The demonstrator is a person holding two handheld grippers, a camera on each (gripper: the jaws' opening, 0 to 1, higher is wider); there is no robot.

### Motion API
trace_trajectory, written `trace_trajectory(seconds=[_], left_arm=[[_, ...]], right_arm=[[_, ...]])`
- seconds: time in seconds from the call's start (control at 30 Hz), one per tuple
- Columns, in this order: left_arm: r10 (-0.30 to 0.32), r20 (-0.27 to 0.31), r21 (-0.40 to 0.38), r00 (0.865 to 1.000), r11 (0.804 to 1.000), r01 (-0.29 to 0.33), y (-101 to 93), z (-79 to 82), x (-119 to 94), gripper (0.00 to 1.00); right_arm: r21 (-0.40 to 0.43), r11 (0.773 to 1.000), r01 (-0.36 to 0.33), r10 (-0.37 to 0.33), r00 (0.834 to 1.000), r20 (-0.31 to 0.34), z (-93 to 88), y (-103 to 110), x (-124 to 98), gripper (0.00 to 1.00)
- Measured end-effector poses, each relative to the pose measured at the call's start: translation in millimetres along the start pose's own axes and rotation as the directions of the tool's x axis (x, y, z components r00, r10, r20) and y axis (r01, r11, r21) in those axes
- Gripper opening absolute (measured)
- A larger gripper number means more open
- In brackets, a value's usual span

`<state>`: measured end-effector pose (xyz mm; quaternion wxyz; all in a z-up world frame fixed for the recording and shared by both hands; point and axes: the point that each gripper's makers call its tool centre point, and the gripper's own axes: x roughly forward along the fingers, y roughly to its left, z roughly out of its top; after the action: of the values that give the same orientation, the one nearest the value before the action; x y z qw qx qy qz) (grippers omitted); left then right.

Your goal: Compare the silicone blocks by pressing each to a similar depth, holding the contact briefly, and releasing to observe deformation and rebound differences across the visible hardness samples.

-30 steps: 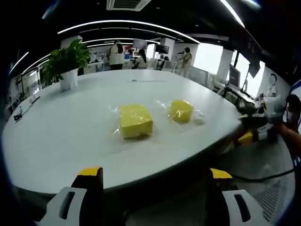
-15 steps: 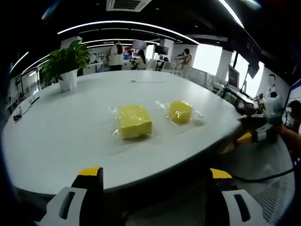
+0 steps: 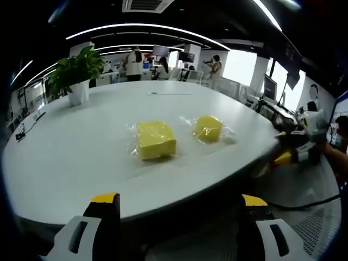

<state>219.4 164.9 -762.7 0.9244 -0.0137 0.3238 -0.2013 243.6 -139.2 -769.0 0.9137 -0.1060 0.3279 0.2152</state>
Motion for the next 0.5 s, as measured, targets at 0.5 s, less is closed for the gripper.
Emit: trace_trajectory(seconds=[0.5], left_arm=[[0.002, -0.017, 0.012, 1.000, 1.000, -0.002, 1.7, -3.5, 0.3, 0.87]], right_arm=[[-0.003, 1.000, -0.007, 0.007, 1.000, -0.004, -0.7, 1.0, 0.0, 0.85]])
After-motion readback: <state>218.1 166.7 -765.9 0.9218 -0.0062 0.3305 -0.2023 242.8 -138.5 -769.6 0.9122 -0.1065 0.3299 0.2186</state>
